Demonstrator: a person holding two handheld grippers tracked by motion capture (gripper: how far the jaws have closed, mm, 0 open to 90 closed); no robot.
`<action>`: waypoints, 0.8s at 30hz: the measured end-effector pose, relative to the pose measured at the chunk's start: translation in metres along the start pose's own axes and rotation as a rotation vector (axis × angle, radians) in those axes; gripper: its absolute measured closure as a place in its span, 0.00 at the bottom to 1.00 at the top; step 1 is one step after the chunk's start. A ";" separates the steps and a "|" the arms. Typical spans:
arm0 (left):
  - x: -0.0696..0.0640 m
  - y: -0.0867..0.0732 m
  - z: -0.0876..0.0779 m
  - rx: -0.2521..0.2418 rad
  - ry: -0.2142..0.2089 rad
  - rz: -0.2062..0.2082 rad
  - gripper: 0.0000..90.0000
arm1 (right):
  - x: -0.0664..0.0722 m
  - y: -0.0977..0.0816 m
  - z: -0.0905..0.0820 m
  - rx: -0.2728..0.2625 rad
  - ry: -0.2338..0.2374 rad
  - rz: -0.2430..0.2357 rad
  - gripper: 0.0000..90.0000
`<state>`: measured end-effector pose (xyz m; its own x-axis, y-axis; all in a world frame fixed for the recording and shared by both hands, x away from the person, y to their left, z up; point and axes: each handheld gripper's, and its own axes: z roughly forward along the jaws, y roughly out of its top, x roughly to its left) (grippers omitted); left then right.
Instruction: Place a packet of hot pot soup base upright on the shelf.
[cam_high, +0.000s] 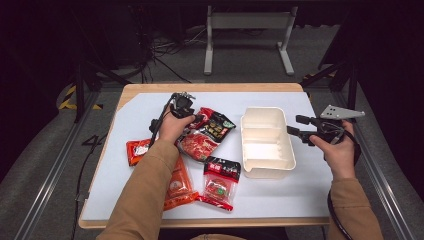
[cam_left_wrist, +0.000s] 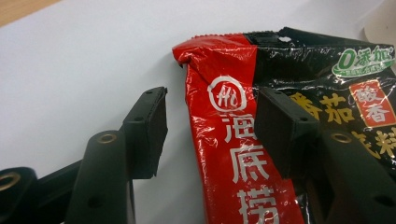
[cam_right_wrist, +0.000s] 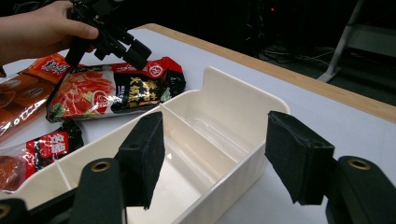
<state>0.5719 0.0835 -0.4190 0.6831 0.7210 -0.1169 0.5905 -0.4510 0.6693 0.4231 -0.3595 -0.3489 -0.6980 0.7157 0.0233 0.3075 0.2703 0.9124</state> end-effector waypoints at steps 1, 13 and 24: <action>0.000 0.000 0.001 0.005 -0.001 -0.001 0.50 | 0.000 0.000 0.000 -0.002 0.002 -0.001 0.43; 0.004 0.000 0.013 0.091 -0.078 -0.040 0.59 | 0.000 -0.001 0.003 0.007 -0.003 0.004 0.43; 0.002 0.000 0.011 0.093 -0.065 -0.026 0.88 | 0.000 0.000 0.001 -0.002 -0.006 0.005 0.43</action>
<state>0.5777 0.0788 -0.4278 0.6919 0.6984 -0.1829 0.6434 -0.4816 0.5950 0.4240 -0.3593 -0.3489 -0.6922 0.7212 0.0257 0.3101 0.2651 0.9130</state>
